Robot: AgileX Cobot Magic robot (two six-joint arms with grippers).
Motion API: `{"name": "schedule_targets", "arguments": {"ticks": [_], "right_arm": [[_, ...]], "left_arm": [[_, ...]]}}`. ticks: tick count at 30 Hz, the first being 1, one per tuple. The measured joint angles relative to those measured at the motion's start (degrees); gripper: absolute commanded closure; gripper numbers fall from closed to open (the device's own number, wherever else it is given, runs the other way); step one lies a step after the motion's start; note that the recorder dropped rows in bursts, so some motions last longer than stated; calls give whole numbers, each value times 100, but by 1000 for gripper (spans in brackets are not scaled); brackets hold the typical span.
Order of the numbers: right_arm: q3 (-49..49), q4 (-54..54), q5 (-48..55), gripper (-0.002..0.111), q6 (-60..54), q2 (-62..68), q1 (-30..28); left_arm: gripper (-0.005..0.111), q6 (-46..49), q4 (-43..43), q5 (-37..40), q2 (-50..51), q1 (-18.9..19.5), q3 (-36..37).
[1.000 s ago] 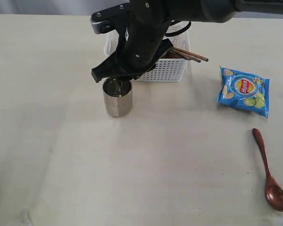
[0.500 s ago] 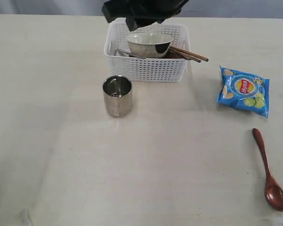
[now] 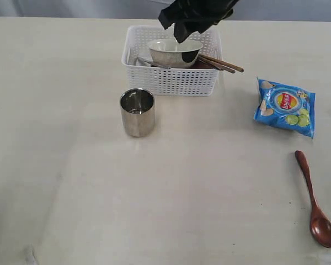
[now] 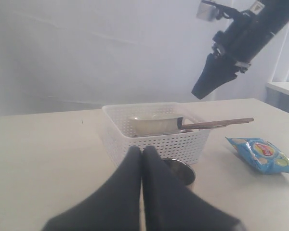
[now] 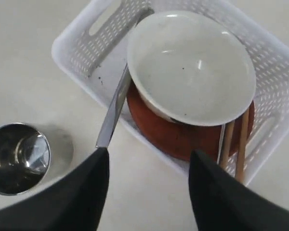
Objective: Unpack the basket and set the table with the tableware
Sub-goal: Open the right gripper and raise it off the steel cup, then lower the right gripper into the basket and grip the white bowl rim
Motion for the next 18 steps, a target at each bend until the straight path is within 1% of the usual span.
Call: {"name": "schedule_targets", "arguments": {"ticks": [3,6,9,15,18], "right_arm": [[-984,0,840,59,-761,566,-8],[-1644,116,1142,59,-1499,923,-8],[-1787,130,1203,59,-2473,1026,-8],[-1809,255,1114,59,-3393,1057,-119],[-1593,475,1031,59,-3970,1057,-267]], "left_arm": [[107,0,0,0,0,0,0],[107,0,0,0,0,0,0],[107,0,0,0,0,0,0],[107,0,0,0,0,0,0],[107,0,0,0,0,0,0]]}}
